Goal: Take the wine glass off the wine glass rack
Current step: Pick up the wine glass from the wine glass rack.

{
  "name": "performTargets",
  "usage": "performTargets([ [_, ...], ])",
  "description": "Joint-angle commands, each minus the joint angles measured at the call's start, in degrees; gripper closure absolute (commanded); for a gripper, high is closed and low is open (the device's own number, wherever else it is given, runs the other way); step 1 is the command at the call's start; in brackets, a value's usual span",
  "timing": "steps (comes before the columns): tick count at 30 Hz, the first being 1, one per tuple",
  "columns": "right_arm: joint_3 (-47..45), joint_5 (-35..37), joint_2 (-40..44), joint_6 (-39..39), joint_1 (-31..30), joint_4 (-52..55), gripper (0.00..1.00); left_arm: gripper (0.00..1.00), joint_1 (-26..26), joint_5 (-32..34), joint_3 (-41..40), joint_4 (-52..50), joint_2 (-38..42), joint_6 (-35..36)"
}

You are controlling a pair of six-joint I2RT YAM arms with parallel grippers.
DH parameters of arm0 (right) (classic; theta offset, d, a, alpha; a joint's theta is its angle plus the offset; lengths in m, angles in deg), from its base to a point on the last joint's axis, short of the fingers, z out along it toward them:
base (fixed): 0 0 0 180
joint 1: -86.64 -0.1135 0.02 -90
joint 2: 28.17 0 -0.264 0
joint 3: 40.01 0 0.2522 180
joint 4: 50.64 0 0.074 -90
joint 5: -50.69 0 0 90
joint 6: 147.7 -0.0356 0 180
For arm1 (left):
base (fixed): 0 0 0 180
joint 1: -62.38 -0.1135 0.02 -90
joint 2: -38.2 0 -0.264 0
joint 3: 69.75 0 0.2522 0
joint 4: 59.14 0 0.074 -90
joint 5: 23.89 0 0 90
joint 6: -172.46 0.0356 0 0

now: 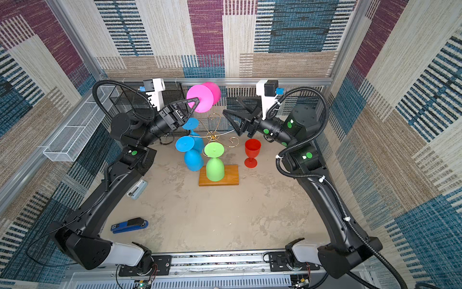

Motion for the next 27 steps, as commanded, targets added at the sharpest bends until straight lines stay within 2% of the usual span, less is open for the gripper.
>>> performTargets([
  [1, -4.9, 5.9, 2.4, 10.3, -0.1, -3.8, 0.05, 1.00, -0.6, 5.9, 1.2, -3.5, 0.4, -5.2],
  [2, -6.6, 6.3, 2.9, 11.9, 0.0, -5.5, 0.01, 1.00, -0.9, 6.0, 1.4, -3.9, 0.3, -6.6],
  [11, -18.2, 7.4, 3.0, 21.2, -0.7, -24.4, 0.01, 1.00, -1.6, 6.0, 3.8, -6.5, 0.3, -15.3],
  [16, -15.7, 6.4, -1.0, 24.0, -2.6, -26.2, 0.01, 1.00, -1.6, 5.8, 6.2, -11.4, 0.4, -17.2],
  [27, -5.2, 2.2, -12.2, 23.0, -5.1, -24.1, 0.01, 1.00, -1.7, 6.1, 5.4, -11.4, 1.0, -21.4],
])
